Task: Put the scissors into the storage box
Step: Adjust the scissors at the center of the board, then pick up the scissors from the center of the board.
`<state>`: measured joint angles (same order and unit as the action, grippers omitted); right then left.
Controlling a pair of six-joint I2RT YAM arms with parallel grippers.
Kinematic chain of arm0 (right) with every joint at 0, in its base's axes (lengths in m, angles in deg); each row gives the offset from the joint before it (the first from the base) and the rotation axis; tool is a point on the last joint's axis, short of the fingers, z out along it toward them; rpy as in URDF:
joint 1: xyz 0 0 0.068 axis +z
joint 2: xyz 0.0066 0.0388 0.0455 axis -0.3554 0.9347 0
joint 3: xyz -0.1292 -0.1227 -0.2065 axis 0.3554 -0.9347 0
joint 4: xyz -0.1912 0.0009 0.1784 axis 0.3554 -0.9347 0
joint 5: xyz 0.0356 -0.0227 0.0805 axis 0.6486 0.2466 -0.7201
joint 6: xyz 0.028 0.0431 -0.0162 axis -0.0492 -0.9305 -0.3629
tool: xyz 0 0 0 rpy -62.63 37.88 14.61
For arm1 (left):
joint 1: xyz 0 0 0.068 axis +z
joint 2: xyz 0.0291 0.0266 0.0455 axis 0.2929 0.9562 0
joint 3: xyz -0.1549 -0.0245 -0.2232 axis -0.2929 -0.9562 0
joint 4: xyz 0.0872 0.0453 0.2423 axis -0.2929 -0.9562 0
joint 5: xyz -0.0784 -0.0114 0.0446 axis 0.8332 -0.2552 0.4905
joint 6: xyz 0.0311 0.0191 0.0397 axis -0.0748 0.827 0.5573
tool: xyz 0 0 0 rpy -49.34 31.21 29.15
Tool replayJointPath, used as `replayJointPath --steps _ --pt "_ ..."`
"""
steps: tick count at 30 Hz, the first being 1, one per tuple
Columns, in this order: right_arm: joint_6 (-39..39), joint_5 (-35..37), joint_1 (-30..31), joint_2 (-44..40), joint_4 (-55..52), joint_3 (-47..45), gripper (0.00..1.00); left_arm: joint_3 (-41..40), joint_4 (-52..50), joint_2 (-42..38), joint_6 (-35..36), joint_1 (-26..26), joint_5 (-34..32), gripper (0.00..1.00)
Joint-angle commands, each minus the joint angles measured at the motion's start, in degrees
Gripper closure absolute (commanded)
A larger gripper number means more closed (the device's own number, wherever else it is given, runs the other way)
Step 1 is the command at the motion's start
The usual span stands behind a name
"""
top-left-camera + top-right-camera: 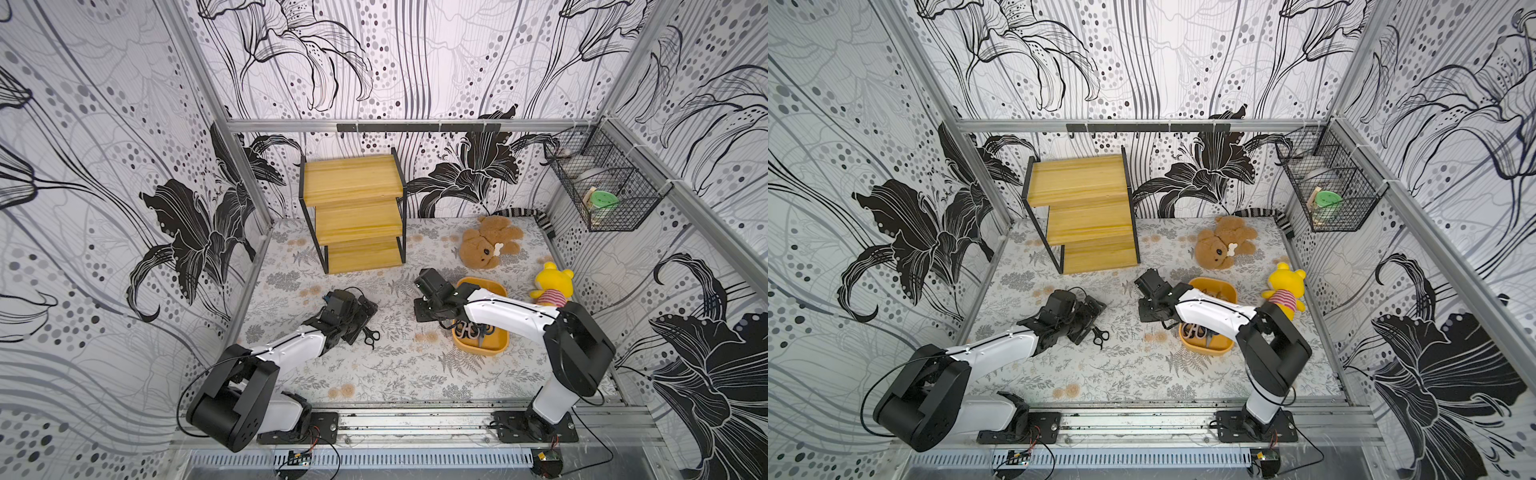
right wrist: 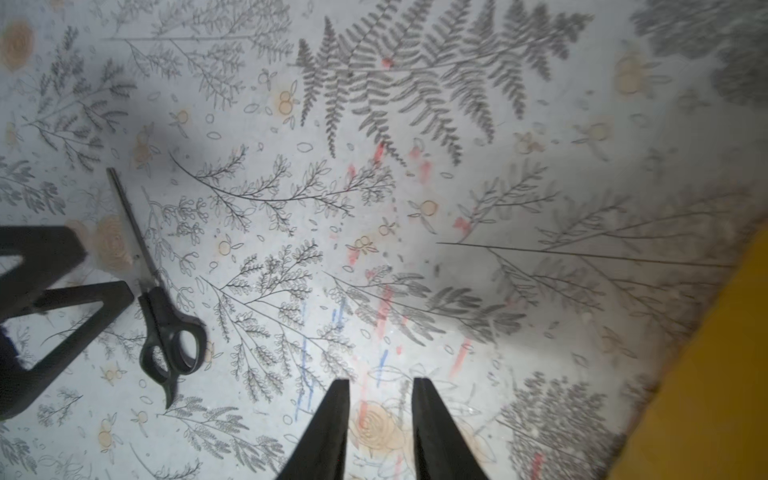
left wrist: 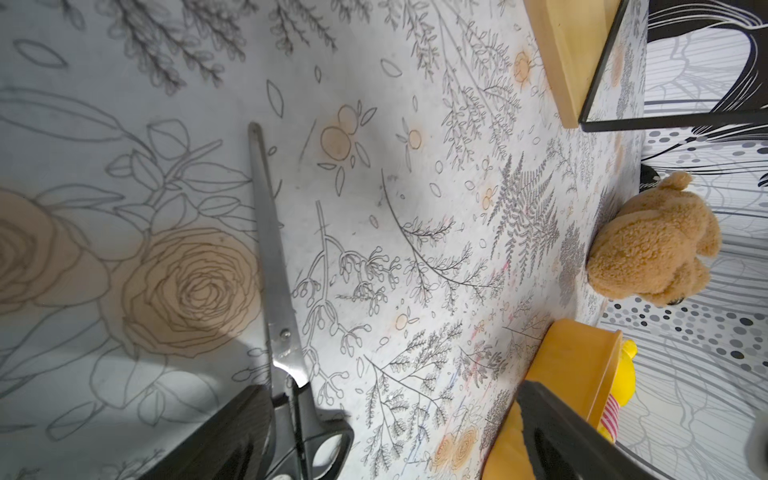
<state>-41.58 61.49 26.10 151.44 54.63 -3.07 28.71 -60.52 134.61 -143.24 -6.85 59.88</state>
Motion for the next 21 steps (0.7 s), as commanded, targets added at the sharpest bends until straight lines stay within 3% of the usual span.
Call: replayJointPath --steps 1,13,21 --pt "2.82 -1.8 2.89 4.0 -2.14 4.43 0.71 2.83 -5.09 -2.04 2.65 1.05 -2.67 0.03" --pt "-0.38 -0.85 10.45 19.56 -12.07 25.12 0.77 -1.78 -10.96 -12.11 7.06 16.51 -3.79 0.03" --pt "-3.15 1.0 12.47 22.16 -16.33 27.85 0.79 -2.26 -11.96 -14.2 8.96 21.5 -3.4 0.03"
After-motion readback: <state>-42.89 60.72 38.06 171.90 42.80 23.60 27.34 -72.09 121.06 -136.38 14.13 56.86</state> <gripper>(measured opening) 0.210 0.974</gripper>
